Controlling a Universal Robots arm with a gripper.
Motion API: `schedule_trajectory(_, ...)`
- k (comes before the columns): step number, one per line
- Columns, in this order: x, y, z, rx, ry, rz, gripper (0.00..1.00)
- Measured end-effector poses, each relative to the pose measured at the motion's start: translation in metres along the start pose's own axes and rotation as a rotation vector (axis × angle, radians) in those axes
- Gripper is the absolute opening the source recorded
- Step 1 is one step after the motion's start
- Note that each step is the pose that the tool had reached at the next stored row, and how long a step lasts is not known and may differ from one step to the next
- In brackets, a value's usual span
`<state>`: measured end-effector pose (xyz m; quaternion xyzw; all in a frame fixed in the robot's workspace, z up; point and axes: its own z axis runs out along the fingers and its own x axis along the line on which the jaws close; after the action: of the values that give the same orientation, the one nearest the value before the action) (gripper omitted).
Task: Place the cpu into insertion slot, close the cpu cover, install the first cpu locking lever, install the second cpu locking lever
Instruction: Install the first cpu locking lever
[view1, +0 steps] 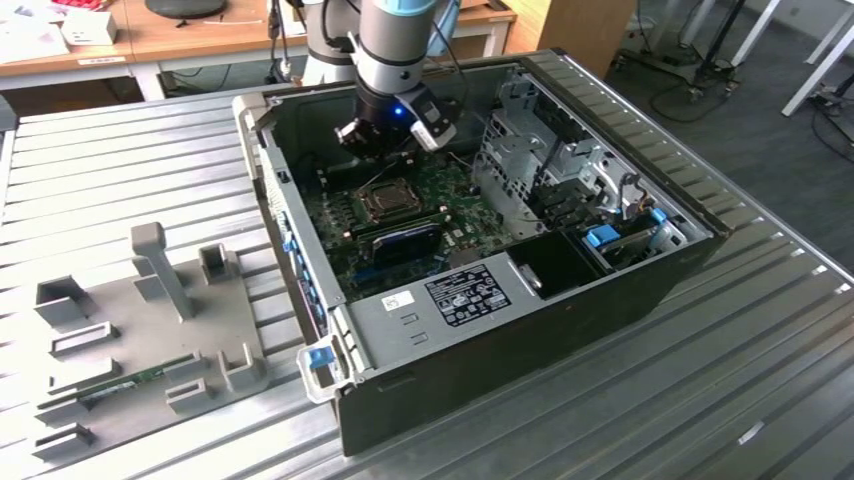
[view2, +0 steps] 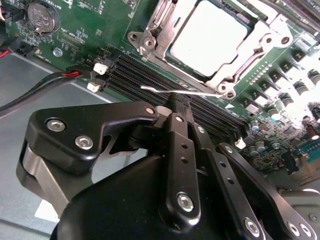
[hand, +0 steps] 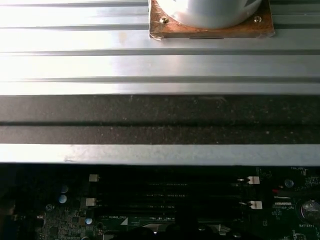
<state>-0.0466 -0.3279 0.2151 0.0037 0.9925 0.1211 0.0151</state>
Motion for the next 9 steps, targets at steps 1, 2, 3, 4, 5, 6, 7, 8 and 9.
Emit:
schedule_trajectory(1,-0.0006,-0.0001,0.0002,0.0000,0.0000,0.000,0.10)
schedule_trajectory(2,-0.0014,-0.0001,0.0004,-0.0001,0.0000,0.000,0.10)
schedule_trajectory(3,-0.0022,-0.0001,0.0006,-0.0001,0.0000,0.000,0.10)
schedule_trajectory(4,-0.0028,-0.0002,0.0008,0.0000,0.0000,0.000,0.10)
schedule_trajectory(5,-0.0034,-0.0002,0.0010,0.0000,0.0000,0.000,0.10)
schedule_trajectory(6,-0.0039,-0.0003,0.0012,0.0000,-0.0001,0.000,0.10)
schedule_trajectory(7,-0.0042,-0.0003,0.0014,0.0000,-0.0001,0.000,0.10)
schedule_trajectory(8,-0.0046,-0.0004,0.0016,-0.0001,-0.0001,0.000,0.10)
schedule_trajectory(9,-0.0049,-0.0004,0.0019,-0.0001,-0.0001,0.000,0.10)
